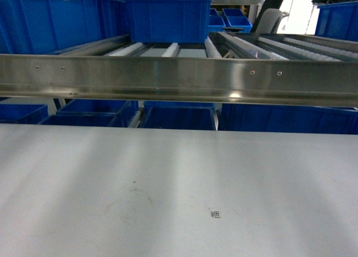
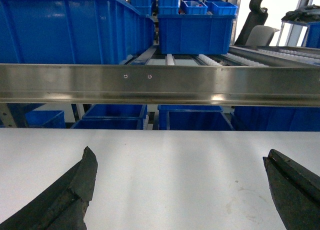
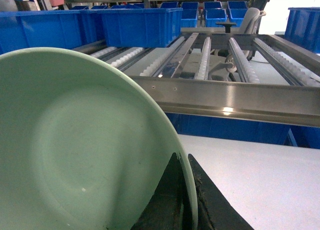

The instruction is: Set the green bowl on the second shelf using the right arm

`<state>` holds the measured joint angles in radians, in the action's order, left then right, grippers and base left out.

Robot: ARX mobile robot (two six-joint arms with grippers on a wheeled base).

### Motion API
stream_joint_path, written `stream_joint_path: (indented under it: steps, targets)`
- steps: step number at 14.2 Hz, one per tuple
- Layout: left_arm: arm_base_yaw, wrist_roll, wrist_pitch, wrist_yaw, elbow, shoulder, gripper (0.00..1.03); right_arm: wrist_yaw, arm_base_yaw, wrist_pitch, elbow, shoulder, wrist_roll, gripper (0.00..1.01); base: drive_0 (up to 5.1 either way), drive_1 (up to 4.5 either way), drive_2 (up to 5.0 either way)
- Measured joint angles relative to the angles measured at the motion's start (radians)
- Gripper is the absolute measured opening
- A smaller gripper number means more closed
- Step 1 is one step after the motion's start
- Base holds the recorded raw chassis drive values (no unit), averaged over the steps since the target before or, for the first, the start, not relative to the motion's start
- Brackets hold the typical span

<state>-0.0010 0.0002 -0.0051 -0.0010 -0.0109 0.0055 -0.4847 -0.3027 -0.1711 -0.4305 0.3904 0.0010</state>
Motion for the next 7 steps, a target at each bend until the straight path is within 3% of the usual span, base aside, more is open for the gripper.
stream_joint_path:
  steps: [2, 7]
  targets:
    - [0.0, 0.0, 0.001, 0.002, 0.0, 0.0, 0.98, 0.004, -0.005, -0.005, 0.001, 0.0, 0.002, 0.02, -5.0, 2.46, 2.5]
    - [0.0, 0.0, 0.001, 0.0, 0.0, 0.0, 0.98, 0.002, -0.006, -0.004, 0.001, 0.0, 0.003, 0.02, -4.3, 0.25, 4.3]
